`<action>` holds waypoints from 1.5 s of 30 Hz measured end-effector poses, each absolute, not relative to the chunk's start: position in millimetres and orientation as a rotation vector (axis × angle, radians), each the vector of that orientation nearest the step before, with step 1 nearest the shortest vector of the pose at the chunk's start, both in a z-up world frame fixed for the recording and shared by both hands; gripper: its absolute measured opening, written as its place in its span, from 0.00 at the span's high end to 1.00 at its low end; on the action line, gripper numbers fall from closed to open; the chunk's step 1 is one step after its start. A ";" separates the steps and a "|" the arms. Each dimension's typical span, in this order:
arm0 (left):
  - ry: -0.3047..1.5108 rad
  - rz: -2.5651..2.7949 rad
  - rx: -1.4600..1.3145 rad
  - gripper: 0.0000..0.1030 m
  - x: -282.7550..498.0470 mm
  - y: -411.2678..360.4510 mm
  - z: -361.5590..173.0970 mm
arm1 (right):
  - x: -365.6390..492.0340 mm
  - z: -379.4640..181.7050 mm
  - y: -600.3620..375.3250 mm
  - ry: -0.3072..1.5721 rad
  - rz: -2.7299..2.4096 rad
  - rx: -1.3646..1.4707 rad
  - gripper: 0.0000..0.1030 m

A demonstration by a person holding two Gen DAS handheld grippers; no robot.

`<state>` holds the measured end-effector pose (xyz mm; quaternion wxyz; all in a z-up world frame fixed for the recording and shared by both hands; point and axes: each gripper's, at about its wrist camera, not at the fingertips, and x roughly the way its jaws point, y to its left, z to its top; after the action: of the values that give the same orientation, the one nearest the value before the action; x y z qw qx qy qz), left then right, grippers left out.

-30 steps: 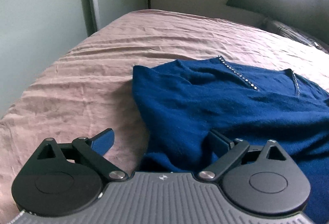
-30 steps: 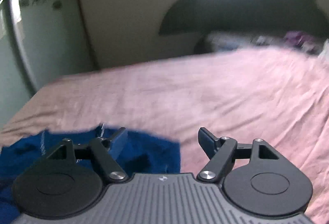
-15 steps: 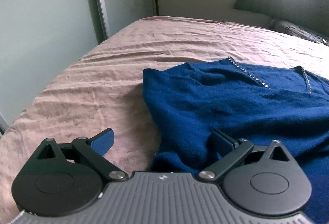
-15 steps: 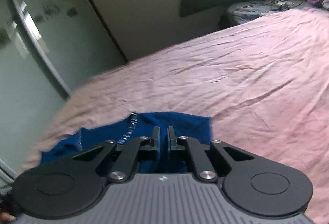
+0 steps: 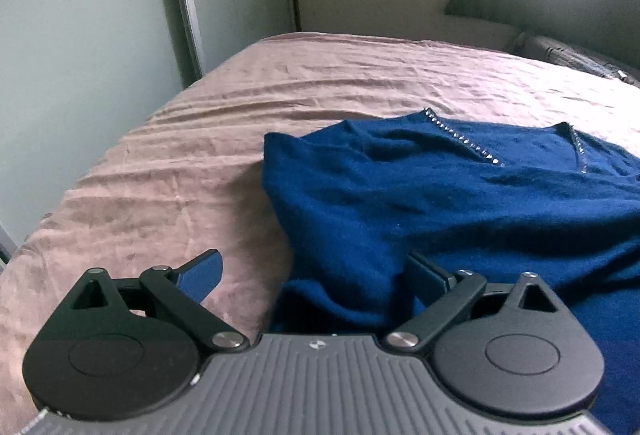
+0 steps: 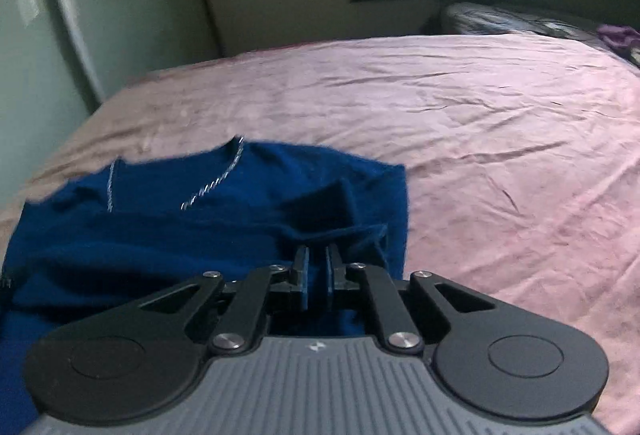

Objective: Fold small clothes
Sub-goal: 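Release the sweater with the right gripper and pull back, then move the open left gripper down to the navy sweater hem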

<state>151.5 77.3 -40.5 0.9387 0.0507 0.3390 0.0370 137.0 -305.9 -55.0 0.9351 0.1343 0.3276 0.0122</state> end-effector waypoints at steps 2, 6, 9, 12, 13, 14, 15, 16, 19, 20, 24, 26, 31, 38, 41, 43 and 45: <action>0.677 0.068 0.115 0.04 144.5 76.9 -36.6 | 127.7 -43.2 -292.4 0.608 0.001 0.197 0.83; 0.689 0.056 0.110 0.03 137.5 73.5 -34.8 | 126.7 -48.7 -271.2 0.614 0.090 0.115 0.22; 0.701 0.038 0.088 0.03 130.8 72.7 -34.2 | 133.3 -63.4 -264.3 0.681 0.020 0.062 0.20; 0.696 0.037 0.092 0.03 120.7 71.8 -34.1 | 116.1 -58.6 -266.0 0.629 0.037 0.102 0.20; 0.698 0.037 0.093 0.03 118.6 71.3 -34.6 | 110.0 -56.1 -266.5 0.616 0.054 0.122 0.20; 0.702 0.035 0.093 0.03 116.4 70.9 -35.0 | 104.0 -54.4 -266.3 0.609 0.062 0.132 0.20; 0.705 0.032 0.090 0.03 113.3 70.4 -35.4 | 100.4 -53.5 -266.3 0.606 0.063 0.134 0.20; 0.706 0.030 0.086 0.03 110.6 70.4 -35.5 | 97.4 -52.8 -265.0 0.607 0.064 0.132 0.20; 0.709 0.016 0.080 0.03 100.2 68.4 -35.3 | 88.4 -53.3 -263.8 0.613 0.090 0.147 0.20; 0.710 0.014 0.081 0.03 96.6 67.4 -35.0 | 84.2 -52.8 -263.4 0.615 0.101 0.159 0.20; 0.719 0.003 0.080 0.03 82.2 63.6 -34.9 | 65.6 -51.9 -259.2 0.621 0.131 0.192 0.20; 0.727 -0.005 0.072 0.03 72.7 61.5 -35.6 | 54.5 -52.5 -256.1 0.619 0.147 0.203 0.20; 0.748 -0.039 0.035 0.03 47.6 53.6 -38.0 | 26.8 -56.7 -250.1 0.619 0.190 0.258 0.19; 0.734 -0.062 0.072 0.03 10.8 43.8 -40.4 | -8.0 -61.9 -253.3 0.615 0.213 0.281 0.18; 0.703 -0.056 0.080 0.03 -5.3 45.7 -42.3 | -24.2 -66.2 -262.7 0.600 0.213 0.301 0.18; 0.674 -0.043 0.095 0.04 -16.5 46.7 -43.3 | -35.5 -69.1 -267.7 0.593 0.211 0.305 0.18; 0.640 -0.021 0.119 0.04 -28.7 47.8 -44.1 | -47.9 -70.8 -269.9 0.585 0.192 0.288 0.18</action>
<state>-28.7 47.8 -44.1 0.9474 0.0584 0.3144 -0.0103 -47.9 -269.9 -70.8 0.9428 0.1413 0.2868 0.0942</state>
